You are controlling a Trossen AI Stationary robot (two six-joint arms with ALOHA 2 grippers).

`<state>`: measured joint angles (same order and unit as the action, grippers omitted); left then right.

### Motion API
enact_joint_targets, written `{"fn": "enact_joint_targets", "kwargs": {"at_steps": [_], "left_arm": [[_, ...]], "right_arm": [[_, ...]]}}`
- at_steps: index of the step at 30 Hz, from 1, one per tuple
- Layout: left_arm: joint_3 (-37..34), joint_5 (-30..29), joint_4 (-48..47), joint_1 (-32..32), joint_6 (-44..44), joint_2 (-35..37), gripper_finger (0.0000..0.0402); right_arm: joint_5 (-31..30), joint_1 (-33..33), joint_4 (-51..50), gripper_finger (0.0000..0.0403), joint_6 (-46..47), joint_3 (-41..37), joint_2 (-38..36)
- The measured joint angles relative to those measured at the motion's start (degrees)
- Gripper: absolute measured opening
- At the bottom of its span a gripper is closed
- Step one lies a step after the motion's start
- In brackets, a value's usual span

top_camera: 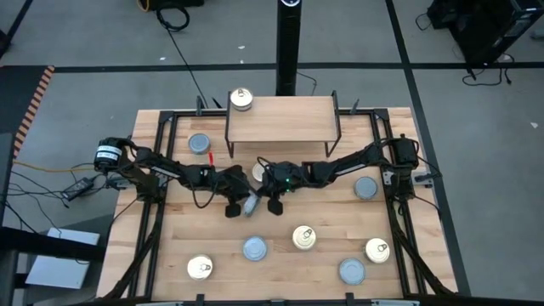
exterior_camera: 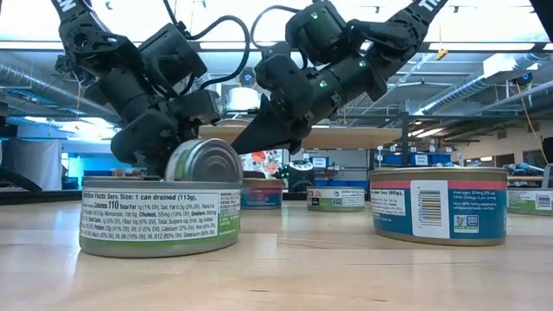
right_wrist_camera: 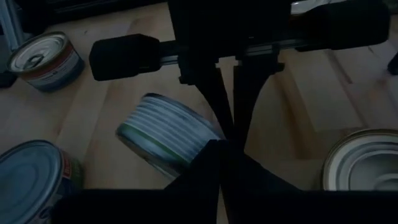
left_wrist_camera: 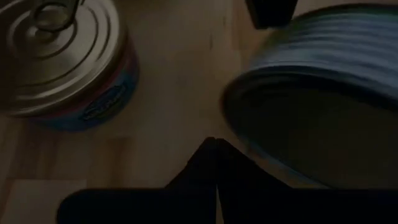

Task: Stack canned seafood by type on shelf
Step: Put the green tuna can on the shelf

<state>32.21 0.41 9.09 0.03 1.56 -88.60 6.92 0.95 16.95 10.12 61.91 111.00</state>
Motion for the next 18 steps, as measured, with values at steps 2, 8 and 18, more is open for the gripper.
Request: {"fn": "enact_joint_targets", "kwargs": {"at_steps": [2,8,18], "left_arm": [[-0.1,-0.3,0.1,0.0,0.0,0.0,0.0001],[-0.2,-0.4,0.2,0.0,-0.1,0.0,0.0001],[-3.7,-2.1,0.6,0.1,-1.3,5.8,0.0001]], "right_arm": [[0.0,0.0,0.0,0.0031,0.2,0.0,0.0],[-0.4,0.0,-1.1,0.0067,0.2,-0.1,-0.7],[-5.2,0.0,-6.4,0.0120,-1.3,-0.1,-5.4]]}}
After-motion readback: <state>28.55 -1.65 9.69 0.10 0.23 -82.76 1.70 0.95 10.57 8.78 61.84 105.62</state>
